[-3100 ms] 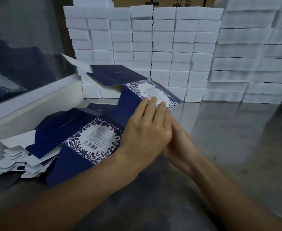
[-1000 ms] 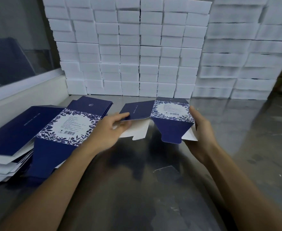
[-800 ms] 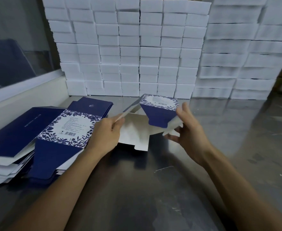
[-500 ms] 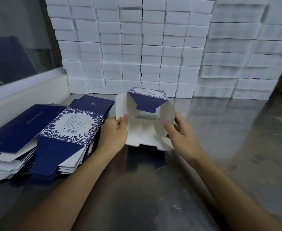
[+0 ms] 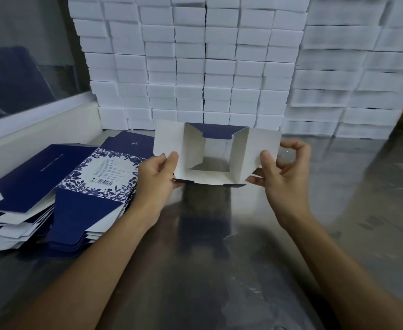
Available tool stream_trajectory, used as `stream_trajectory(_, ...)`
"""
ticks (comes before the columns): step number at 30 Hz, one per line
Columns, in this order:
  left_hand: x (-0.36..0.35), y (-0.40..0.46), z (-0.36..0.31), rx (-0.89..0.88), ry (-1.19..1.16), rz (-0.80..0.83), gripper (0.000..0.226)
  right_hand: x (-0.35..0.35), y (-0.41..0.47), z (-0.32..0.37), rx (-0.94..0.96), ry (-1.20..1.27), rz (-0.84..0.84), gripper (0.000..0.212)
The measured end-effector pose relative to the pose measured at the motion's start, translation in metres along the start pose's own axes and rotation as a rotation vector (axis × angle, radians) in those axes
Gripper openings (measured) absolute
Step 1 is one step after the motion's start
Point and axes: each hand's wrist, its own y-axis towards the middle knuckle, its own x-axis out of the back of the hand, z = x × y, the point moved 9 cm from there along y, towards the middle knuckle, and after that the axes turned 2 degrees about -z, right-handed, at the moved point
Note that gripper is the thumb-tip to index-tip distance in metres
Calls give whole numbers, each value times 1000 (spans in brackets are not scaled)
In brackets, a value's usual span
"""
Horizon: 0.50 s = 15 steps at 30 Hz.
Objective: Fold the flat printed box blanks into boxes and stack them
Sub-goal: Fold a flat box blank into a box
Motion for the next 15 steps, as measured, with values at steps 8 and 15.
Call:
stream_trajectory(8, 5, 5, -1, 30, -30, -53, 25, -9, 0, 6, 182, -269, 172, 25)
stream_trajectory(15, 5, 2, -4, 35, -86, -62, 26, -30, -8, -16, 101, -472, 502, 78)
